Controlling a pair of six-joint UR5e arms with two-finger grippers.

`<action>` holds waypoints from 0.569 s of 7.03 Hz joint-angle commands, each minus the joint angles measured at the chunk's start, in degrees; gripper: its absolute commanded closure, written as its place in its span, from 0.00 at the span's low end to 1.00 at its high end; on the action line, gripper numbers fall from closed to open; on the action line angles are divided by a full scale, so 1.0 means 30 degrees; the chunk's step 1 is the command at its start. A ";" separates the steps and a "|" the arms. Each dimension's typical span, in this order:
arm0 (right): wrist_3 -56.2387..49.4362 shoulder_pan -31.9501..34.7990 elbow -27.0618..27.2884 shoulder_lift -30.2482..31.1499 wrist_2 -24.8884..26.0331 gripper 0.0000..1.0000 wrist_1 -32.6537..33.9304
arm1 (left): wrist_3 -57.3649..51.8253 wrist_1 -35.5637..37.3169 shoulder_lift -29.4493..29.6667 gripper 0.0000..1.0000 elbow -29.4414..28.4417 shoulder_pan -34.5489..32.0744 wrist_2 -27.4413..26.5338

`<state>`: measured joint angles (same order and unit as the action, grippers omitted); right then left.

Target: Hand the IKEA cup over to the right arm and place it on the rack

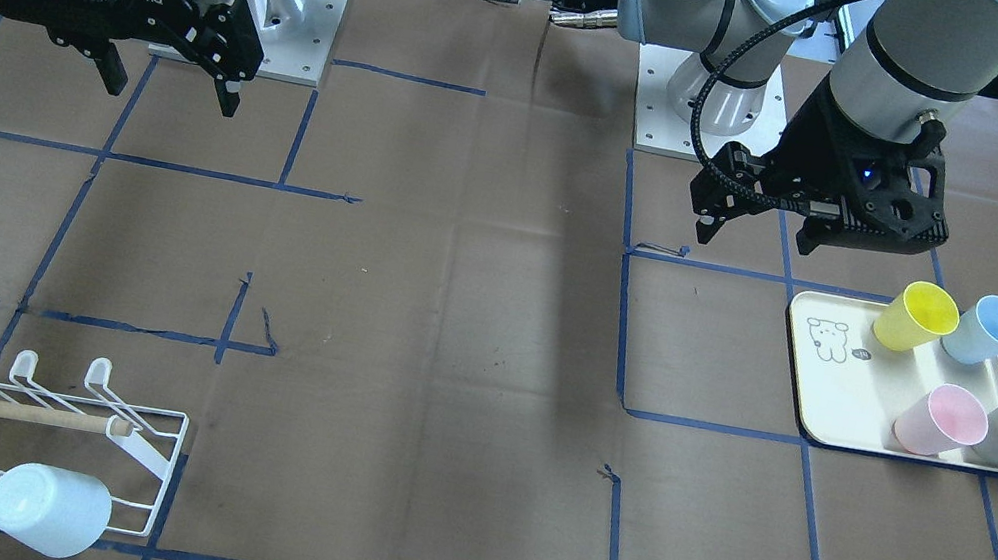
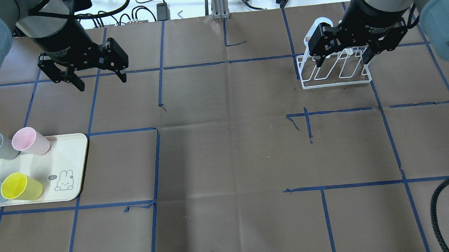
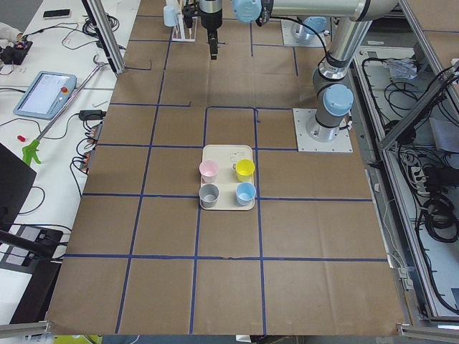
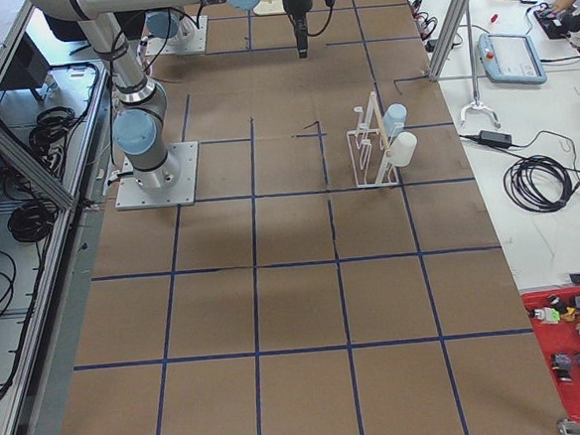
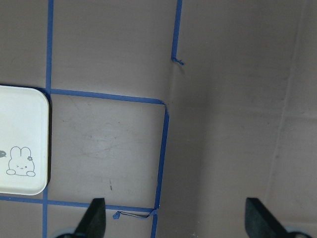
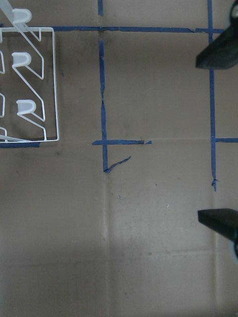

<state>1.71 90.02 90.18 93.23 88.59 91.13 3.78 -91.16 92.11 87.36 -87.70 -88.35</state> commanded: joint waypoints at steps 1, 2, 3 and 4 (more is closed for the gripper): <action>0.0279 0.0080 0.0054 -0.0023 -0.0173 0.00 -0.0672 | 0.0029 -0.0023 0.0000 0.00 0.0000 -0.0034 -0.0023; 0.0337 0.0283 0.0581 0.0093 -0.0175 0.00 -0.0640 | 0.0116 -0.0023 0.0000 0.00 0.0000 -0.0035 -0.0023; 0.0367 0.0633 0.0673 0.0123 -0.0001 0.00 -0.0582 | 0.0117 -0.0023 -0.0029 0.00 0.0000 -0.0064 -0.0516; 0.0570 0.0636 0.0674 0.0095 0.0001 0.00 -0.0494 | 0.0175 0.0180 -0.0001 0.00 0.0029 -0.0093 -0.1014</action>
<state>2.92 91.54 91.90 93.50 88.45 89.38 4.15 -91.07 92.08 87.39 -87.89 -89.86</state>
